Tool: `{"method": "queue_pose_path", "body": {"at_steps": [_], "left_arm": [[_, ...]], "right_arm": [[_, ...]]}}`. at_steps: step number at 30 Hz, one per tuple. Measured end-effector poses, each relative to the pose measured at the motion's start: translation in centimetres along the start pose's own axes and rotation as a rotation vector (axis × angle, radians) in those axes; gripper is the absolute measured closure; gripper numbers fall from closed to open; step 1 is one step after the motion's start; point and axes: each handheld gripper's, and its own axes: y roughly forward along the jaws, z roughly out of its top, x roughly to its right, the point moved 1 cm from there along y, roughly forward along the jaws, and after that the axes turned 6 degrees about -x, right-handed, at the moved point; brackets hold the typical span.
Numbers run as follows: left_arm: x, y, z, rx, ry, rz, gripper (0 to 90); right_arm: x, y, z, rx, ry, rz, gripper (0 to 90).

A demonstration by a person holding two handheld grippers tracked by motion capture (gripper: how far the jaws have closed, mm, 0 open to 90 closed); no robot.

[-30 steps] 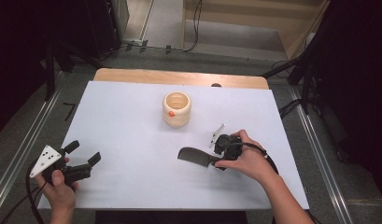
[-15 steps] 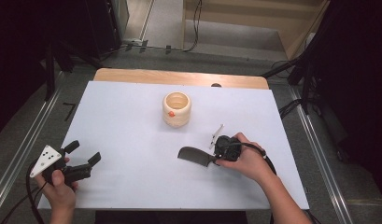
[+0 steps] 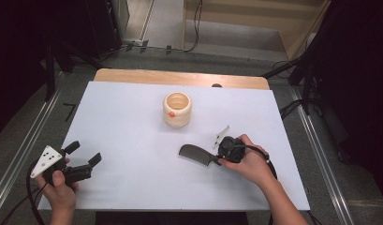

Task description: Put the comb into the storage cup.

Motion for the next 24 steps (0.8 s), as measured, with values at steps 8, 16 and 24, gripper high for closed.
{"method": "queue_pose_path", "body": {"at_steps": [8,16,24], "left_arm": [[0.0,0.0,0.0,-0.001,0.001,0.001,2.3],[0.1,0.1,0.0,-0.004,0.004,0.004,2.3],[0.1,0.0,0.0,-0.005,0.004,0.002,2.3]], "right_arm": [[0.0,-1.2,-0.5,0.048,0.024,-0.018,71.0],[-0.3,-2.5,-1.2,0.152,0.038,-0.036,71.0],[-0.6,-3.3,-2.0,0.234,0.074,-0.044,71.0]]}}
